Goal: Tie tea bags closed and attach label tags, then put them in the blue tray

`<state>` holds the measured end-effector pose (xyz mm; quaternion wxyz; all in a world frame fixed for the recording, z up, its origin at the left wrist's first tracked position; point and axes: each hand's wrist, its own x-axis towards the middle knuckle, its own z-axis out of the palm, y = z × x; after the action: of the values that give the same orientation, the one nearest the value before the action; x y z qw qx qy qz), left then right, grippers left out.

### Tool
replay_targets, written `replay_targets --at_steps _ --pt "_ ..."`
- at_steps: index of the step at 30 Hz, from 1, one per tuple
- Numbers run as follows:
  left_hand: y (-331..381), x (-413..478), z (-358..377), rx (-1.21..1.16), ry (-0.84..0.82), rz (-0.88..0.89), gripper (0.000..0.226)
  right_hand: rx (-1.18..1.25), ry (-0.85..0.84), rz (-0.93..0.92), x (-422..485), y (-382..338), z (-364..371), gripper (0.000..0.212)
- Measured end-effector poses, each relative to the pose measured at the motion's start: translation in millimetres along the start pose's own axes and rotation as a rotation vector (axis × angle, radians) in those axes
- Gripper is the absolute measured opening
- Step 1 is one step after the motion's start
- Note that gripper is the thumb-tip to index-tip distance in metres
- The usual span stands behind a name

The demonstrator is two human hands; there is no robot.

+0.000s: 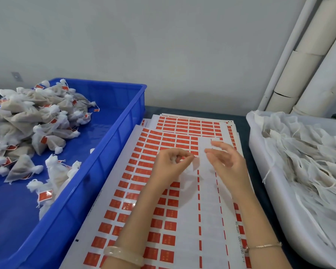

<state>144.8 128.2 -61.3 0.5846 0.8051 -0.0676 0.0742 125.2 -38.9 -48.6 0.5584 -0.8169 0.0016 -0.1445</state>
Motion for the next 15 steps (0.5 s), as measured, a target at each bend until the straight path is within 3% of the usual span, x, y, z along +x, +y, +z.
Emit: replay_targets --at_steps 2,6,11,15 --pt "0.8 -1.8 -1.0 -0.04 -0.044 0.02 0.005 -0.023 -0.076 -0.007 -2.5 -1.1 3.3 0.036" --pt "4.4 -6.2 -1.7 -0.084 -0.12 0.021 0.009 -0.028 -0.073 -0.004 -1.2 1.8 2.7 0.027" --pt "15.5 -10.0 -7.2 -0.25 -0.203 -0.019 0.037 0.052 -0.001 0.034 2.5 4.2 -6.3 0.021" --pt "12.7 -7.9 -12.0 -0.29 -0.25 -0.096 0.058 0.132 -0.11 0.03 3.3 -4.6 -8.9 0.015"
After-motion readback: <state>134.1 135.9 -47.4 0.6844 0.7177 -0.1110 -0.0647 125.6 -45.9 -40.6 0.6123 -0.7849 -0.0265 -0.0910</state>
